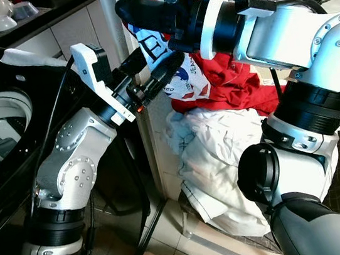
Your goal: Clothes washing
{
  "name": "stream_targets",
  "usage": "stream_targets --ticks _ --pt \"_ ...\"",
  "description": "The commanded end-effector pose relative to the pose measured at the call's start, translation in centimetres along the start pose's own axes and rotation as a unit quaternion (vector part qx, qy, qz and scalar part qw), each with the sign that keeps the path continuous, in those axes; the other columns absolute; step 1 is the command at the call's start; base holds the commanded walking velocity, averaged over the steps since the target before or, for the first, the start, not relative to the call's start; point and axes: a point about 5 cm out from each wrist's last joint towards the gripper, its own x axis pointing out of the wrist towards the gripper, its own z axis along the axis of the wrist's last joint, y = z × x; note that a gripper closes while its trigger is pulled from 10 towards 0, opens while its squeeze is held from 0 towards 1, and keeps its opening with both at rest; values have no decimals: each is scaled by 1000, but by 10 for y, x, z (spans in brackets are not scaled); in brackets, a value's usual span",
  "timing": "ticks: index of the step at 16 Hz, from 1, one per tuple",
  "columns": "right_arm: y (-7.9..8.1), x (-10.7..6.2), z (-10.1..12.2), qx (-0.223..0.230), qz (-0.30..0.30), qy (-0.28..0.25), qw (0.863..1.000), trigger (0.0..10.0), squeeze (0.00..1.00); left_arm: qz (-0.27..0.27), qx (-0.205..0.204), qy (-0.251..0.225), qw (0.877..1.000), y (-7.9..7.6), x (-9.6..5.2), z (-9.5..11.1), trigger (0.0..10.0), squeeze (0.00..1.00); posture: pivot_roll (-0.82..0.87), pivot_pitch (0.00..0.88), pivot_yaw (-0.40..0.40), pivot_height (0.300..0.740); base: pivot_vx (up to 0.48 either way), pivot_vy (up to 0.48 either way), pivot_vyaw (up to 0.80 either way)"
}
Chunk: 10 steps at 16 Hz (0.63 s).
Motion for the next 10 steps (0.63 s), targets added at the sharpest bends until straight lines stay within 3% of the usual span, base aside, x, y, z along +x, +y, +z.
stream_targets --ticks 1,8,10 --pt "2 -1 0 -2 5 4 1000 0 0 2 4 1 1000 5 0 4 0 0 -106 0 29 740 0 0 0" --pt "1 -3 -1 3 -12 -4 1000 0 0 8 12 8 1000 10 -2 5 0 0 -98 0 31 740 0 0 0" --pt "1 -3 -2 4 -16 -5 1000 1843 0 14 17 9 1000 13 -3 6 0 0 -97 0 38 740 0 0 0"
